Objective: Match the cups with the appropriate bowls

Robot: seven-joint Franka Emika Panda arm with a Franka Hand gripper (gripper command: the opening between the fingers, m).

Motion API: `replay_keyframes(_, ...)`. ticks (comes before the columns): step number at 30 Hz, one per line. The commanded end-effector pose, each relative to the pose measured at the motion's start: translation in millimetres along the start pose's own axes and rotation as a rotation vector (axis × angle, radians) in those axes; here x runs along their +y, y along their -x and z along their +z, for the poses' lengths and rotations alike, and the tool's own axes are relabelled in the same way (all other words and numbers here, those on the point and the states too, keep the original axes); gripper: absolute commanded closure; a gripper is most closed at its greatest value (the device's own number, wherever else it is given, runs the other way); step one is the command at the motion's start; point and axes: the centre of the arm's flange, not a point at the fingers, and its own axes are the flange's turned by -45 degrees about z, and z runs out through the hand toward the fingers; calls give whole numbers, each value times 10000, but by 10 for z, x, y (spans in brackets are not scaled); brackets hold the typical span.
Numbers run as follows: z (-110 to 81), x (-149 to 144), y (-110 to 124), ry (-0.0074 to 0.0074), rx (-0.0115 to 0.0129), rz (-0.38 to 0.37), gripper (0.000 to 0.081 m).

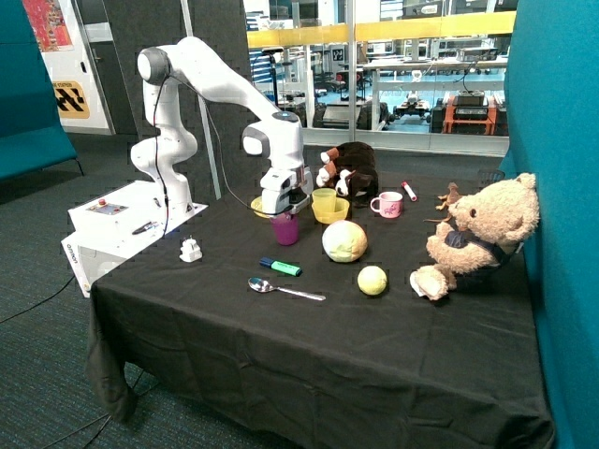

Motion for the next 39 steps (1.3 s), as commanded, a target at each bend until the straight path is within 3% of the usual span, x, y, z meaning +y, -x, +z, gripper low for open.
replay_keyframes(1, -235, -18, 40, 5, -40, -119, 808)
replay_keyframes(11, -362, -66, 131, 5, -40, -276, 808)
replay_keyframes(24, -496, -465, 391, 2, -40, -1410, 808)
replay_keyframes(39, -840, -851, 585, 0, -40, -2754, 808)
